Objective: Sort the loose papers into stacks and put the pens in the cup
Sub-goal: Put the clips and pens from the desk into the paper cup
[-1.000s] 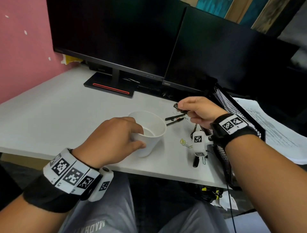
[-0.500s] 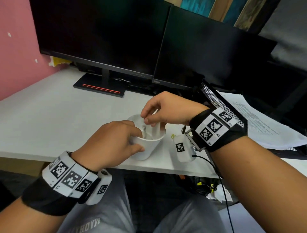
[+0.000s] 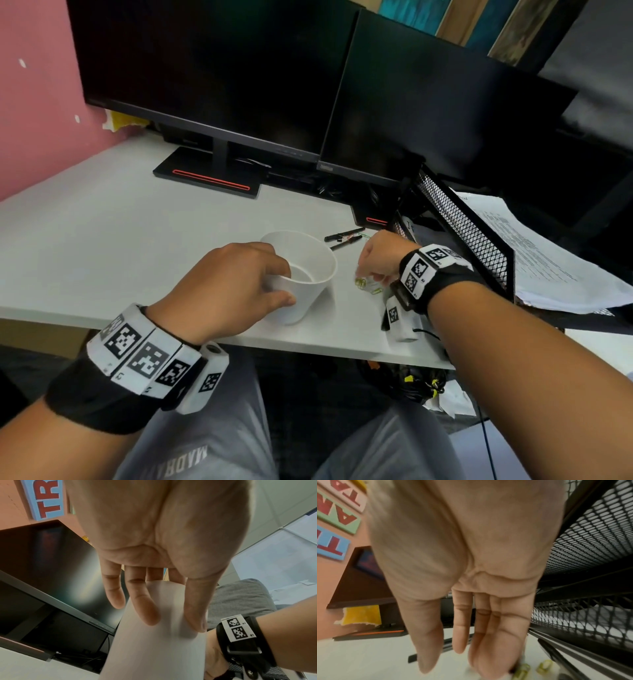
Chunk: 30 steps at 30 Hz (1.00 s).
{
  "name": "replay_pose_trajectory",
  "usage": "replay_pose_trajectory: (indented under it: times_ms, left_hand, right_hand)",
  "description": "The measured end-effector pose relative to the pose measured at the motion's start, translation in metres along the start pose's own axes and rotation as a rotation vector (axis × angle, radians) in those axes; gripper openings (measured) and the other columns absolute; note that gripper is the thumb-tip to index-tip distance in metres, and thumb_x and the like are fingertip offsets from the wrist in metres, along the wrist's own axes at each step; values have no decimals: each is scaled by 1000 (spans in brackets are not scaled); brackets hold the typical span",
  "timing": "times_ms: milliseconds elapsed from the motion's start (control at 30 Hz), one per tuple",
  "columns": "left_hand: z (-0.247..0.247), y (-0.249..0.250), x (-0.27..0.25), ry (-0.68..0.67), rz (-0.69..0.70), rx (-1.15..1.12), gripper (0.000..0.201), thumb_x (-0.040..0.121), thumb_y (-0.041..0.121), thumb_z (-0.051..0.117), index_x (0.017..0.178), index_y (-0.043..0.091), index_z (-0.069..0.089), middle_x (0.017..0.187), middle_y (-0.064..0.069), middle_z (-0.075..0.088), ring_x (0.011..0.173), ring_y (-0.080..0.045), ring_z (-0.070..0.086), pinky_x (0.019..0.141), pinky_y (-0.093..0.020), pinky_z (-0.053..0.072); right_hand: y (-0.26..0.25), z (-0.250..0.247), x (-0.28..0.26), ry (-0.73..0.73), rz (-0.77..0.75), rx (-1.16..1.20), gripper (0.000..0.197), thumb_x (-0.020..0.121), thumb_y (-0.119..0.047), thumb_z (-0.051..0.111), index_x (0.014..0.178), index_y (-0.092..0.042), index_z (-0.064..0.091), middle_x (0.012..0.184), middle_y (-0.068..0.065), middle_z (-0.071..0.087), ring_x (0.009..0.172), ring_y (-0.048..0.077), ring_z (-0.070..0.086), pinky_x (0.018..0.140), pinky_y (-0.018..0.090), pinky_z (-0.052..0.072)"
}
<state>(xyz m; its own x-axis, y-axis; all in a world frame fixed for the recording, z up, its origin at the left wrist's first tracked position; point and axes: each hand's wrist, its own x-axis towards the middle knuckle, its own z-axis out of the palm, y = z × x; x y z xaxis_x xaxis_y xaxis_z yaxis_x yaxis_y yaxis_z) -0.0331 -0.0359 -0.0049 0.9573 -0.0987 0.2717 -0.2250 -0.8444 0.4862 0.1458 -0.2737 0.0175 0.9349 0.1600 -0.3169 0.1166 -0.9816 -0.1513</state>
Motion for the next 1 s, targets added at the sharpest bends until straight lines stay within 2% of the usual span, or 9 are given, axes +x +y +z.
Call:
replay_pose_trajectory:
  times_ms: [100,300,400,500,633,700,800,900,1000]
  left_hand:
    - [-1,0,0,0,-2,-2,31,86,51,74,113,36,75,97,20,61,81,-3,55,67,-10,32]
    - [-4,-1,-1,9,-19,-9,30,86,50,75,112,36,76,97,20,61,84,-5,57,68,-17,36]
    - [-6,-1,-1,11,-26,-9,30,86,50,75,112,35,76,97,19,61,85,-6,57,70,-21,38]
    - [-9,0,-1,14,-22,-5,30,86,49,75,112,35,76,99,17,64,86,-8,59,75,-27,43]
    - [-10,0,-1,20,-21,-1,29,86,49,75,111,34,76,99,14,65,85,-9,60,77,-30,48]
    - [-11,-1,-2,24,-22,6,30,86,50,76,111,34,76,99,14,65,83,-9,60,77,-30,48]
    - [-10,0,-1,13,-30,8,30,86,50,75,112,34,76,102,16,65,85,-8,60,77,-29,46]
    - [-8,0,-1,8,-28,11,29,86,50,75,112,35,76,101,17,64,85,-7,59,75,-27,43]
    - [-7,1,-2,7,-31,7,30,86,51,75,113,36,75,100,19,63,84,-6,57,75,-26,40]
  right_hand:
    - [-4,10,7,-22,16,-79,29,80,-23,83,101,-4,81,91,8,83,92,25,81,87,41,66]
    - [-17,21,10,-34,-14,-52,32,87,-12,74,119,-6,76,108,11,80,90,23,77,66,30,61]
    - [-21,26,8,-35,4,-92,28,90,-10,71,116,-2,75,104,12,81,91,24,80,81,39,66]
    - [-22,22,5,-14,-29,-58,27,88,-10,71,114,-5,76,109,13,79,87,24,74,71,31,62]
    - [-16,15,2,-28,-11,-113,29,87,-11,70,112,2,76,106,13,78,108,32,75,87,36,62]
    - [-11,15,4,-58,10,-142,33,83,-17,77,111,-1,75,106,13,80,104,31,77,92,40,63]
    - [-10,17,3,-65,32,-141,36,79,-14,82,111,1,75,102,17,81,96,32,80,87,45,65]
    - [-16,19,4,-58,-13,-127,30,84,-10,79,113,-3,75,105,14,80,88,26,78,77,38,65]
    - [-22,22,2,-63,-37,-164,27,85,-7,76,110,1,73,107,14,79,97,28,77,88,39,64]
